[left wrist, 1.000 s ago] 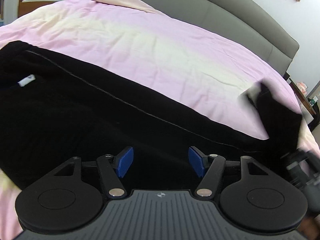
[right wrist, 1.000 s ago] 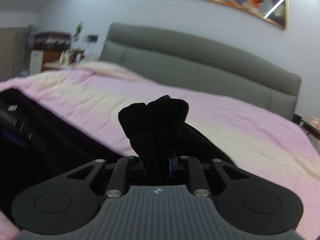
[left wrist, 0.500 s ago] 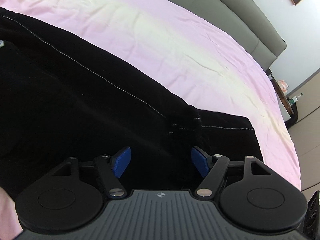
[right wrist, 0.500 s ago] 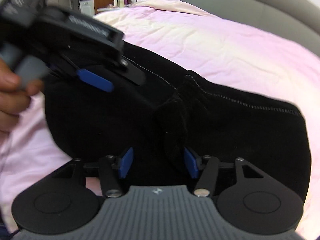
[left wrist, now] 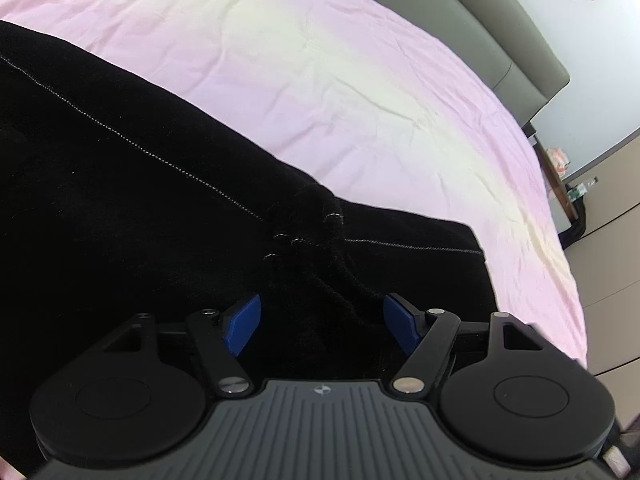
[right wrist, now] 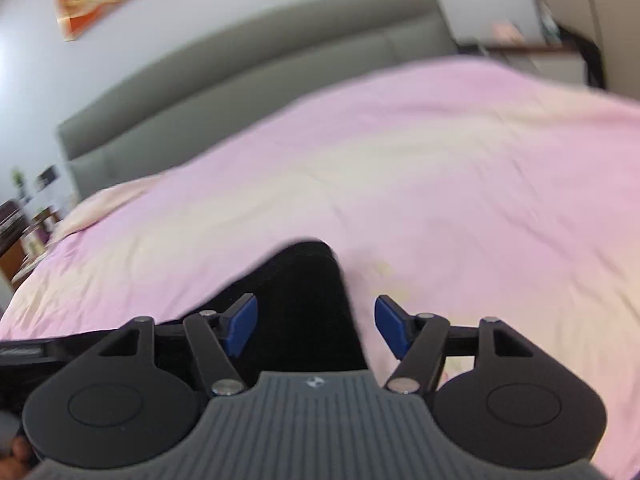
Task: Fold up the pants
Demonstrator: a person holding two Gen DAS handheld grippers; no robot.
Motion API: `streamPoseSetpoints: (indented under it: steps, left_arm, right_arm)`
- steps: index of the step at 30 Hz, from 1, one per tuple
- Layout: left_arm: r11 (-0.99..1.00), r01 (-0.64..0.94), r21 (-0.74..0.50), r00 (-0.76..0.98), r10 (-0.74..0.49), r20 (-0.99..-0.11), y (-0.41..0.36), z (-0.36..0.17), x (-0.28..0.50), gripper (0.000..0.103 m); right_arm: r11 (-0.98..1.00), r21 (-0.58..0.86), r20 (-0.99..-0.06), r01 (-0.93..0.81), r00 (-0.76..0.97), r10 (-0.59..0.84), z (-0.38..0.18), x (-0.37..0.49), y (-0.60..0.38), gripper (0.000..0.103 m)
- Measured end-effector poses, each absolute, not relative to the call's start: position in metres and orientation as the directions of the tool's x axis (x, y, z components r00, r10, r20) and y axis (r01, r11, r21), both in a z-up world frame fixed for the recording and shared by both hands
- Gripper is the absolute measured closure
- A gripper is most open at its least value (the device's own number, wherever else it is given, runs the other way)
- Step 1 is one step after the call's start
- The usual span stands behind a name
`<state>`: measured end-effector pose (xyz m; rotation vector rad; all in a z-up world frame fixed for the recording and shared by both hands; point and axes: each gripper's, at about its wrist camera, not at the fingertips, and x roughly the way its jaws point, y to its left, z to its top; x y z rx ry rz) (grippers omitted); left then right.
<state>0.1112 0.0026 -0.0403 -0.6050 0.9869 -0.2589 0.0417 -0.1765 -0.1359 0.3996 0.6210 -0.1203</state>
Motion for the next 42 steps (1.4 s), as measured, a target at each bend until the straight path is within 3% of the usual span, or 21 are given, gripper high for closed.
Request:
streamPoseSetpoints:
  steps: [3, 6, 8, 11, 13, 15, 18, 21, 23, 26, 28, 30, 32, 33, 35, 37, 38, 42]
  left_arm:
    - [0.761, -0.043, -0.647, 0.560, -0.518, -0.647, 0.006, -0.040, 0.102, 0.019]
    - [0.836, -0.038, -0.548, 0.496, -0.460, -0.737, -0.009, -0.050, 0.108, 0.019]
    - [0.899, -0.002, -0.439, 0.467, -0.387, -0.795, -0.020, -0.064, 0.110, 0.042]
    - [0.868, -0.050, -0.494, 0.519, -0.400, -0.755, -0.006, -0.066, 0.101, 0.064]
    - [0.872, -0.033, -0.488, 0.583, -0.380, -0.718, -0.002, -0.050, 0.092, 0.065]
    - [0.911, 0.003, -0.413, 0.563, -0.343, -0.752, -0.006, -0.048, 0.093, 0.068]
    - [0.886, -0.034, -0.462, 0.505, -0.384, -0.773, 0.007, -0.074, 0.098, 0.060]
    - [0.851, -0.050, -0.523, 0.502, -0.431, -0.750, 0.019, -0.082, 0.095, 0.057]
    - [0.832, -0.056, -0.553, 0.516, -0.450, -0.729, 0.024, -0.077, 0.089, 0.050]
    - [0.819, -0.072, -0.570, 0.547, -0.446, -0.709, 0.036, -0.069, 0.076, 0.041]
    - [0.811, -0.088, -0.578, 0.574, -0.433, -0.695, 0.052, -0.062, 0.064, 0.041]
    - [0.797, -0.110, -0.593, 0.599, -0.423, -0.680, 0.072, -0.056, 0.050, 0.041]
    - [0.791, -0.142, -0.594, 0.634, -0.389, -0.669, 0.098, -0.051, 0.034, 0.041]
    - [0.793, -0.162, -0.587, 0.653, -0.360, -0.667, 0.112, -0.046, 0.026, 0.041]
    - [0.796, -0.214, -0.566, 0.688, -0.289, -0.666, 0.146, -0.038, 0.020, 0.041]
    - [0.784, -0.275, -0.557, 0.711, -0.224, -0.667, 0.179, -0.033, 0.005, 0.040]
    - [0.766, -0.318, -0.558, 0.723, -0.185, -0.666, 0.192, -0.029, -0.001, 0.037]
    - [0.674, -0.449, -0.587, 0.748, -0.075, -0.659, 0.259, -0.034, -0.032, 0.024]
  right_arm:
    - [0.840, 0.433, -0.665, 0.327, 0.745, 0.053, -0.156, 0.056, -0.190, 0.040]
    - [0.747, 0.561, -0.682, 0.357, 0.711, 0.172, -0.177, 0.067, -0.202, 0.044]
    - [0.696, 0.629, -0.672, 0.347, 0.692, 0.262, -0.188, 0.075, -0.208, 0.063]
    - [0.706, 0.651, -0.624, 0.279, 0.726, 0.289, -0.180, 0.077, -0.202, 0.073]
    - [0.767, 0.618, -0.571, 0.172, 0.769, 0.288, -0.167, 0.074, -0.188, 0.073]
    - [0.824, 0.547, -0.605, 0.147, 0.750, 0.269, -0.165, 0.078, -0.181, 0.073]
    - [0.868, 0.452, -0.718, 0.208, 0.662, 0.215, -0.178, 0.088, -0.171, 0.069]
    - [0.887, 0.407, -0.740, 0.217, 0.648, 0.180, -0.180, 0.092, -0.167, 0.060]
    - [0.901, 0.373, -0.709, 0.221, 0.694, 0.123, -0.172, 0.085, -0.163, 0.059]
    - [0.965, 0.191, -0.543, 0.178, 0.838, -0.047, -0.143, 0.061, -0.135, 0.059]
    - [0.990, 0.138, -0.459, -0.007, 0.886, 0.071, -0.130, 0.051, -0.104, 0.059]
    - [0.976, 0.132, -0.484, -0.172, 0.848, 0.215, -0.131, 0.055, -0.073, 0.064]
    - [0.949, 0.113, -0.532, -0.293, 0.789, 0.307, -0.139, 0.065, -0.035, 0.086]
    - [0.941, 0.076, -0.544, -0.330, 0.777, 0.316, -0.144, 0.068, -0.016, 0.088]
    - [0.934, 0.040, -0.567, -0.356, 0.761, 0.315, -0.158, 0.075, 0.012, 0.090]
    - [0.925, 0.111, -0.686, -0.364, 0.646, 0.336, -0.188, 0.091, 0.032, 0.090]
    - [0.925, 0.132, -0.700, -0.357, 0.627, 0.342, -0.200, 0.095, 0.035, 0.090]
    - [0.951, 0.107, -0.617, -0.289, 0.731, 0.291, -0.186, 0.081, 0.040, 0.089]
